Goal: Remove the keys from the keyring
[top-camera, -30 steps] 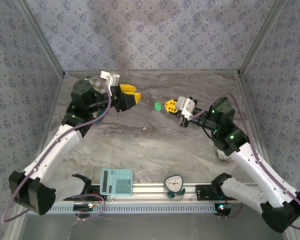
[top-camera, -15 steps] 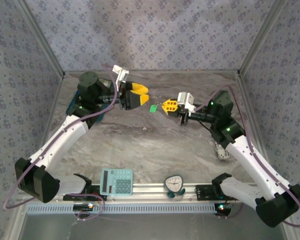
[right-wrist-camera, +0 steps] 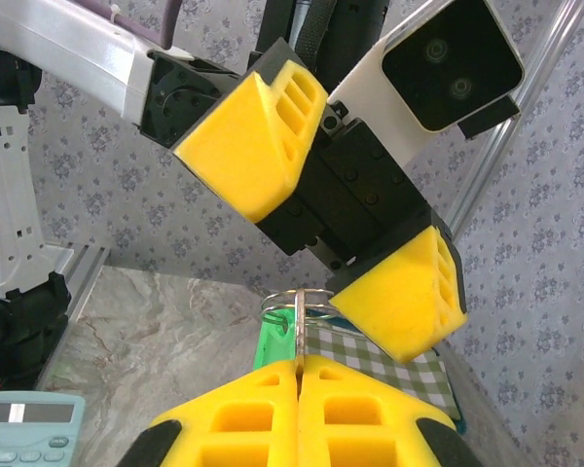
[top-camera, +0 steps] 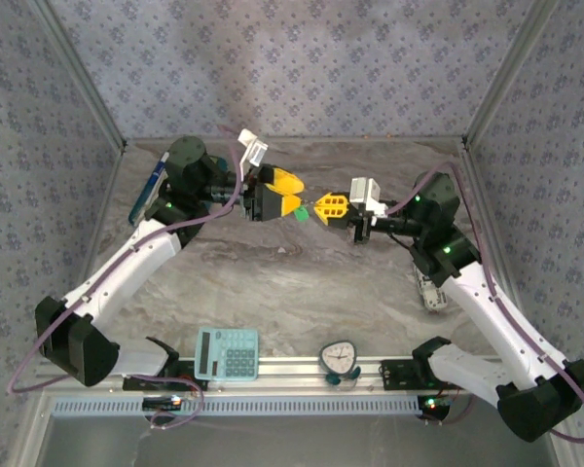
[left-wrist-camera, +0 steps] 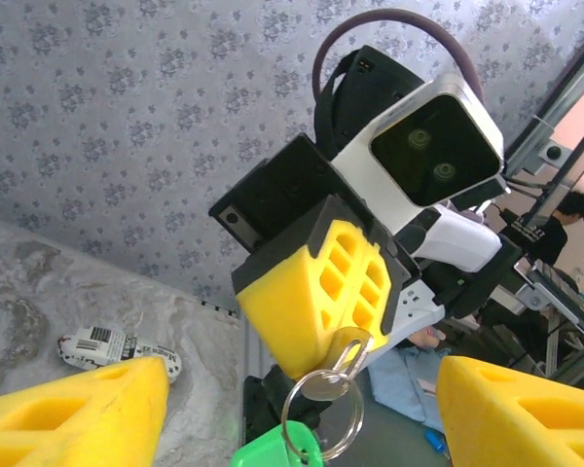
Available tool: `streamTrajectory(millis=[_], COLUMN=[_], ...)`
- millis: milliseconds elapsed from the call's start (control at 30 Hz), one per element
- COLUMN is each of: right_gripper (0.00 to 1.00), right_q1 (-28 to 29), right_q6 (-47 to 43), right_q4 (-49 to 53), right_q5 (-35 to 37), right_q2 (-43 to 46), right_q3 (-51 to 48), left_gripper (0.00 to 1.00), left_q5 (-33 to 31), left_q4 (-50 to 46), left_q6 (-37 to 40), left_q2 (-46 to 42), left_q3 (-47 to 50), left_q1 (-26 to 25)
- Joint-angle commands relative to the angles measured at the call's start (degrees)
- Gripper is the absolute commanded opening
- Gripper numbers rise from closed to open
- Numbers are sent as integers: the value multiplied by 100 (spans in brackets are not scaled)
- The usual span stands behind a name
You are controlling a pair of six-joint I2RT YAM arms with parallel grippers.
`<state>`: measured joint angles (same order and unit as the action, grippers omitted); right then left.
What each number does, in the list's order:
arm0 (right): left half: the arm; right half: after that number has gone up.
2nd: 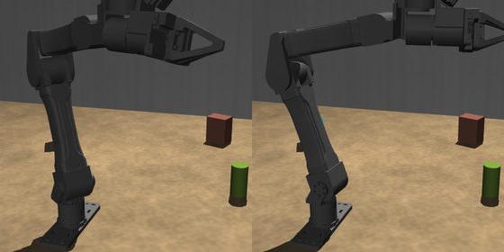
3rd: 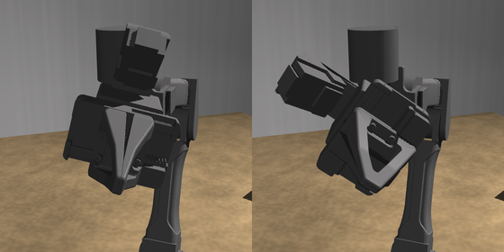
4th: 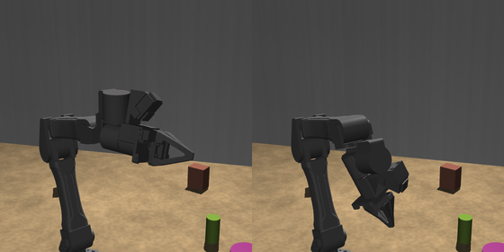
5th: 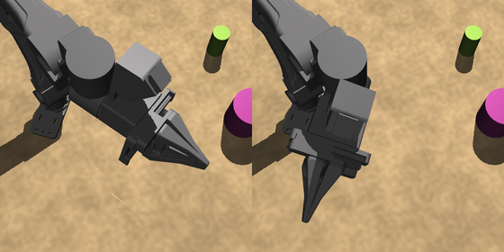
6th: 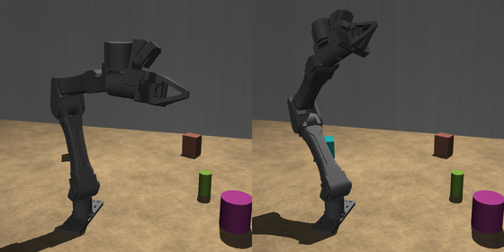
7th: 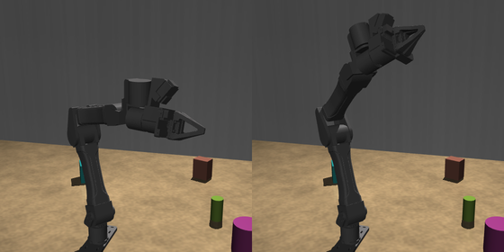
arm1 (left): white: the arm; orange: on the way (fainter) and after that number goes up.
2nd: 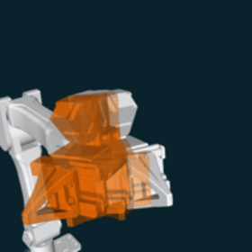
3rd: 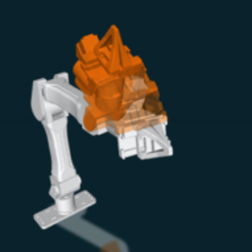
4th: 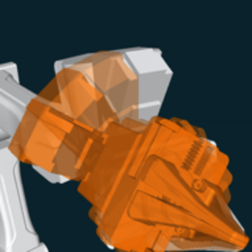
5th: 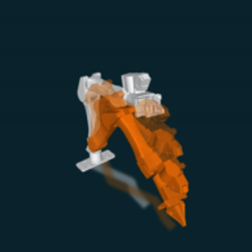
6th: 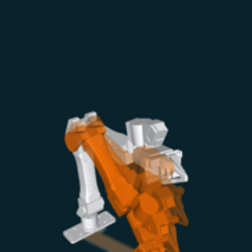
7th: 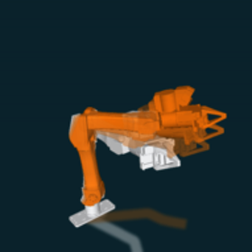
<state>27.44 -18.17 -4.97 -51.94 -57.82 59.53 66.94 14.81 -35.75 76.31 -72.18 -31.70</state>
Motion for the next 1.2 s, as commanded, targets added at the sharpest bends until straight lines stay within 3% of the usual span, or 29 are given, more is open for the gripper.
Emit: streamTrajectory(millis=[0, 533, 733, 1167], right_gripper=[0, 0, 0, 0], right_q1=[-26, -5, -4, -4], right_q6=[127, 70, 35, 33], right_q4=[-46, 70, 82, 69], right_q5=[-158, -45, 69, 212], right_q2=[-2, 58, 78, 119], right_q3=[209, 177, 161, 129], left_gripper=[72, 60, 47, 30], left_q5=[265, 338, 313, 129], left_q4=[141, -407, -494, -576], left_q6=[-51, 366, 461, 630], left_q2=[45, 121, 87, -38], left_q3=[-191, -360, -358, -306], left_q1=[-88, -281, -295, -240])
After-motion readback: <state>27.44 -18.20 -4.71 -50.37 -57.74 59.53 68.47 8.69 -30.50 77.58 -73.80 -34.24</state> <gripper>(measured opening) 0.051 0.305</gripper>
